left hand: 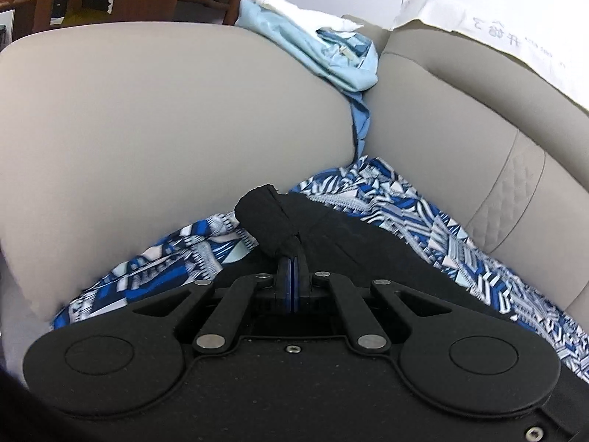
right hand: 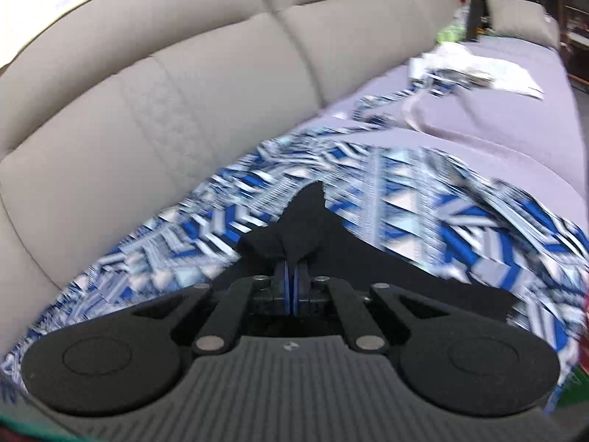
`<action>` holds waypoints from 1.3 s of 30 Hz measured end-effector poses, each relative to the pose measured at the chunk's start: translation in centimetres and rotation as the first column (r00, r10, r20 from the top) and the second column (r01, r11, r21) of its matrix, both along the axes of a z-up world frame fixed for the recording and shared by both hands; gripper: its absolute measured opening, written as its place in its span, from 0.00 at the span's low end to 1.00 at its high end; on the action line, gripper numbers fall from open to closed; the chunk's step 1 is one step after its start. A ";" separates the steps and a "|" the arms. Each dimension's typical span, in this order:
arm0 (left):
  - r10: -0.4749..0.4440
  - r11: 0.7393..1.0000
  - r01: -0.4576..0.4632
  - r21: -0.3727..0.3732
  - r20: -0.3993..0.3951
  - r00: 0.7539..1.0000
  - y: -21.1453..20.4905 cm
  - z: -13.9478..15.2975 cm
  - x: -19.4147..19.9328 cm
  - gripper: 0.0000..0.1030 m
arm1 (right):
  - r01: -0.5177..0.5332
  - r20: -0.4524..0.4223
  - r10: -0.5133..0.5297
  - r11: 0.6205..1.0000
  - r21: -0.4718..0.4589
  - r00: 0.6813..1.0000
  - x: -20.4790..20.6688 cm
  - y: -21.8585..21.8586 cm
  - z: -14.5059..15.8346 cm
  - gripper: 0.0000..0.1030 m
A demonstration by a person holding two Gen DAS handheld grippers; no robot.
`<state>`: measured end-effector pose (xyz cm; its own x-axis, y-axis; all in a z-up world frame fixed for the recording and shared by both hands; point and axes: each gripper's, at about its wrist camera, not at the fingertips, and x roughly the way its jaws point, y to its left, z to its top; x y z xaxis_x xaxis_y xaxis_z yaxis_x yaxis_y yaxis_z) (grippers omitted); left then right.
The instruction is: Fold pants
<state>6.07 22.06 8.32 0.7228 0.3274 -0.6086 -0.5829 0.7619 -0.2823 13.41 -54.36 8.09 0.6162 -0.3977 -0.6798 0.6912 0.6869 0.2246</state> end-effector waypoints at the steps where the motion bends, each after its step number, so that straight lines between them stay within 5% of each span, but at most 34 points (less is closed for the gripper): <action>1: 0.001 1.000 -0.001 0.001 -0.012 1.000 0.0 -0.1 -0.3 0.02 | 0.013 0.000 -0.013 1.000 0.017 1.000 -1.1 -0.2 -0.5 0.04; 6: 0.005 1.000 -0.002 0.027 -0.089 0.996 -0.1 -1.3 -1.1 0.02 | 0.030 0.030 -0.032 0.997 0.065 0.999 -5.0 -0.8 -4.0 0.04; 14: 0.004 0.999 0.000 0.045 -0.090 0.996 -0.8 -1.1 -2.6 0.02 | 0.012 0.068 -0.014 1.000 0.025 0.998 -7.6 -1.2 -1.3 0.05; 26: 0.015 1.000 -0.014 0.008 -0.172 0.985 -0.7 -3.0 -2.2 0.03 | 0.052 -0.064 -0.047 0.995 0.083 0.997 -9.6 -3.0 -2.7 0.07; 29: 0.017 1.000 -0.013 0.019 -0.190 0.982 -0.8 -3.7 -2.1 0.06 | 0.076 -0.083 -0.069 0.993 0.091 0.994 -9.7 -3.2 -3.0 0.12; 31: 0.016 0.999 -0.009 0.035 -0.199 0.980 -0.9 -3.8 -1.9 0.07 | 0.101 -0.088 -0.095 0.993 0.066 0.992 -9.9 -3.2 -2.9 0.36; 34: 0.019 0.998 -0.005 0.062 -0.222 0.975 -1.4 -3.7 -1.7 0.08 | 0.143 -0.110 -0.143 0.990 -0.004 0.984 -10.2 -3.2 -2.5 0.53; 36: 0.029 0.996 -0.009 0.087 -0.232 0.972 -1.9 -3.3 -1.6 0.16 | 0.177 -0.119 -0.184 0.982 -0.070 0.976 -10.2 -3.0 -1.9 0.54; 38: 0.044 0.994 -0.022 0.106 -0.212 0.976 -2.3 -2.6 -1.9 0.39 | 0.192 -0.102 -0.204 0.975 -0.116 0.974 -10.2 -2.6 -1.3 0.58; 39: 0.050 0.993 -0.029 0.114 -0.191 0.980 -2.5 -2.2 -2.1 0.42 | 0.192 -0.085 -0.204 0.973 -0.127 0.975 -10.1 -2.4 -1.0 0.63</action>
<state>3.93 19.52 6.15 0.5800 0.4263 -0.6941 -0.6484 0.7574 -0.0767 3.28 -56.77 7.09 0.4510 -0.5856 -0.6736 0.8306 0.5516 0.0766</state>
